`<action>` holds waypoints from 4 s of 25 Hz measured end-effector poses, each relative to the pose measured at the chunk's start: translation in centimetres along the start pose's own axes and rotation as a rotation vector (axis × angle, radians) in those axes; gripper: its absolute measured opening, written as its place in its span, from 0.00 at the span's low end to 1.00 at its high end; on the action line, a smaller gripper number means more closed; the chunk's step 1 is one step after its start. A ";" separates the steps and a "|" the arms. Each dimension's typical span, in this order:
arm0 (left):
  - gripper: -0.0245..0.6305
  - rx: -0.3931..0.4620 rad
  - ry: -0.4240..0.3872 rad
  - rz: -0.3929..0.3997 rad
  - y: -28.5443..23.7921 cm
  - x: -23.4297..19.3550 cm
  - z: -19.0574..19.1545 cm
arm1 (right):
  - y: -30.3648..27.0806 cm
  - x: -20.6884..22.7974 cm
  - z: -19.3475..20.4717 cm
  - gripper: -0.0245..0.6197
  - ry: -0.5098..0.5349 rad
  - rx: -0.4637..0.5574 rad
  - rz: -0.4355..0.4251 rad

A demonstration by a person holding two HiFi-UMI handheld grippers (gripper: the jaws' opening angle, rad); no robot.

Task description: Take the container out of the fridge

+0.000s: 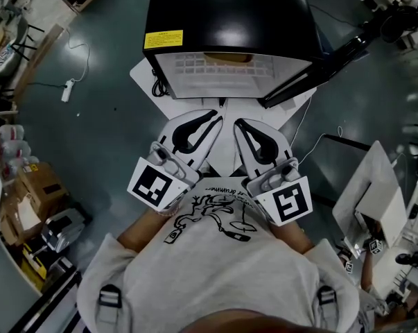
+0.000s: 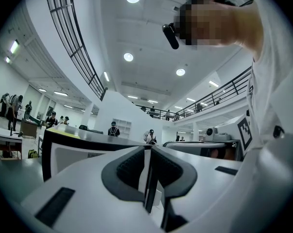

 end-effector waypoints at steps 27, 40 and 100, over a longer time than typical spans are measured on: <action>0.18 -0.097 0.006 -0.079 -4.8 -3.0 2.2 | -1.5 6.4 2.4 0.11 0.026 -0.097 0.042; 0.19 -0.136 0.021 -0.112 -6.6 -5.8 3.9 | -3.4 8.9 4.9 0.16 0.020 -0.164 0.054; 0.36 -0.388 0.208 -0.275 -13.0 -18.1 15.5 | -12.5 19.5 16.4 0.33 -0.130 -0.367 0.189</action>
Point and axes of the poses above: the fingertips, and each gripper's own axes: y backward along the fingers, x to its right, z out of its underside, the point moved 8 cm from there along y, backward along the fingers, and after that the axes turned 1 degree about z, right-handed, at the moved point
